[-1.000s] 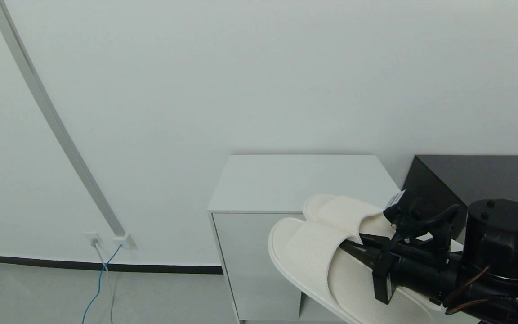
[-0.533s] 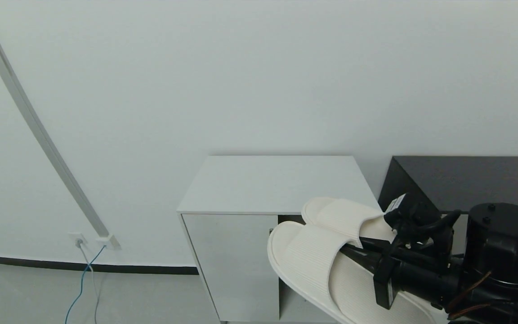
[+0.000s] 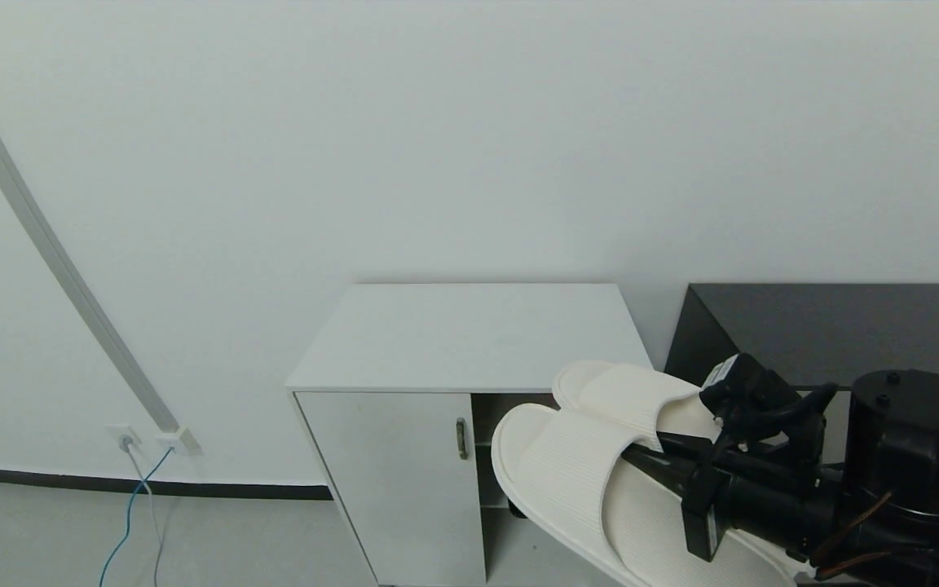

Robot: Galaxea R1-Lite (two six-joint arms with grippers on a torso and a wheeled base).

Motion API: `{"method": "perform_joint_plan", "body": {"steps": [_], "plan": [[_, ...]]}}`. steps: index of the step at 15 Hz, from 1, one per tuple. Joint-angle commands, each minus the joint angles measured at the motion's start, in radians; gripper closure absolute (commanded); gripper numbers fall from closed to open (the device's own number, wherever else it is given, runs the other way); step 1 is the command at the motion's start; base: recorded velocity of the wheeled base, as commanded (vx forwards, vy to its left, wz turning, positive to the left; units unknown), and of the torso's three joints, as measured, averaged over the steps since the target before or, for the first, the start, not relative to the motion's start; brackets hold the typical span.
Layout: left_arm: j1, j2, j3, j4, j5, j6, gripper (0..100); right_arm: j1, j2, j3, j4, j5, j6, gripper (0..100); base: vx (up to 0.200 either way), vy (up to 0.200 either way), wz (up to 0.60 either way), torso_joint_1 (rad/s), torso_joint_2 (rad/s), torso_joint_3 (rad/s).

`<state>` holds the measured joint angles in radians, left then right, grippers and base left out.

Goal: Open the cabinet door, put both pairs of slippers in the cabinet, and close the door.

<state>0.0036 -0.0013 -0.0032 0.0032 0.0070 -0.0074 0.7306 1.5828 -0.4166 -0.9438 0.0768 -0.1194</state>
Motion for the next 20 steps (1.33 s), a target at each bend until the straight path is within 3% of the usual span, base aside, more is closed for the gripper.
{"method": "perform_joint_plan", "body": {"steps": [1, 17, 20], "plan": [[-0.001, 0.001, 0.000, 0.000, -0.001, 0.000, 100, 0.003, 0.000, 0.002, -0.001, 0.001, 0.000, 100, 0.000, 0.000, 0.00, 0.000, 0.00, 0.000], [-0.001, 0.001, 0.000, 0.000, -0.001, 0.000, 100, 0.026, 0.002, 0.002, -0.001, 0.001, 0.000, 100, 0.000, 0.000, 0.00, 0.000, 0.00, 0.000], [-0.001, 0.001, 0.000, 0.000, -0.001, 0.000, 100, 0.026, 0.002, 0.004, -0.001, 0.001, 0.000, 100, 0.000, 0.000, 0.00, -0.141, 0.29, 0.162]]}}
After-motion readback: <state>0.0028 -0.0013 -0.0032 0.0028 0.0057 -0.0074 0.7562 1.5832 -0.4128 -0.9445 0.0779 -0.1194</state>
